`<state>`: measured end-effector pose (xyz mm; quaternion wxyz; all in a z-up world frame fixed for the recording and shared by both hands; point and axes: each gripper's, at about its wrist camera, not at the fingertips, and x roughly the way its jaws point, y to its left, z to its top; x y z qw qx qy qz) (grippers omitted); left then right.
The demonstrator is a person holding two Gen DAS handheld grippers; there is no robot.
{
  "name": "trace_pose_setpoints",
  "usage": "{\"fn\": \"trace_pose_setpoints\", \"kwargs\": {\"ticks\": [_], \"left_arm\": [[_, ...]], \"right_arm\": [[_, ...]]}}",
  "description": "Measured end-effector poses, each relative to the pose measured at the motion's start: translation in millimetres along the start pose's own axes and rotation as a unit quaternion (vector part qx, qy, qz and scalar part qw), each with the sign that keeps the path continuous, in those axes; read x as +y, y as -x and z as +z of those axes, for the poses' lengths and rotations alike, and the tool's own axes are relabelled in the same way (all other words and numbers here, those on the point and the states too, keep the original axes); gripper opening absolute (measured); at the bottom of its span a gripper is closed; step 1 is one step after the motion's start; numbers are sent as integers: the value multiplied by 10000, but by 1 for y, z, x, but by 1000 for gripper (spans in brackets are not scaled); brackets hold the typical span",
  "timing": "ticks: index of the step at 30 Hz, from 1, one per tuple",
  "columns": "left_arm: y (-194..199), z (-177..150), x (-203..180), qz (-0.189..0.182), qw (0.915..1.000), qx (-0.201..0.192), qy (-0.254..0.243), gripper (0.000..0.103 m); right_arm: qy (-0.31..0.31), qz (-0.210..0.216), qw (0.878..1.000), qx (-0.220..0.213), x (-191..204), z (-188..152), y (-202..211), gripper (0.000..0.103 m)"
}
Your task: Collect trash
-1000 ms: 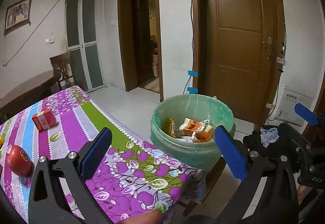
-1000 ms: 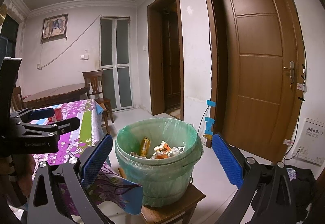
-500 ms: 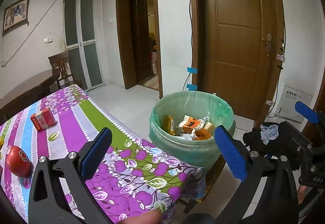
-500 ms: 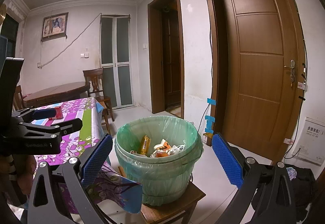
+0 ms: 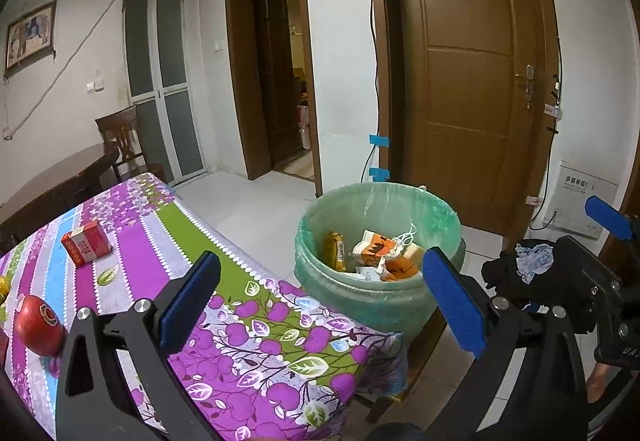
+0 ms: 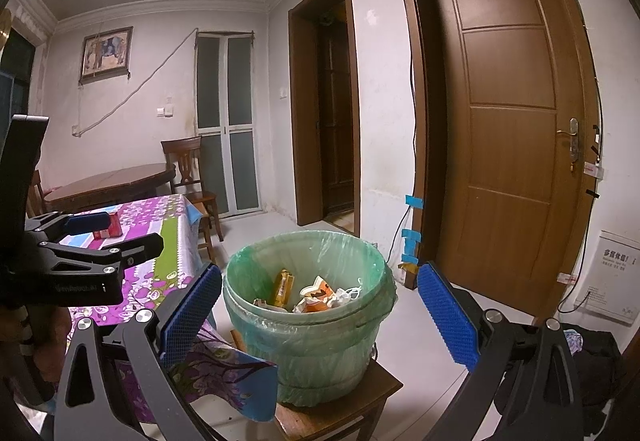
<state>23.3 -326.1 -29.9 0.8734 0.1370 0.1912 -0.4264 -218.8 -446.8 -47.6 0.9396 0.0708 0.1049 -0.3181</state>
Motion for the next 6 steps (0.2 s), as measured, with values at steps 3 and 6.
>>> {"fn": "trace_pose_setpoints", "kwargs": {"ticks": [3, 6], "left_arm": [[-1, -1, -2, -17, 10000, 50, -28, 98], [-1, -1, 0, -9, 10000, 68, 13, 98]], "right_arm": [[-12, -2, 10000, 4, -1, 0, 0, 98], [-9, 6, 10000, 5, 0, -1, -1, 98]]}}
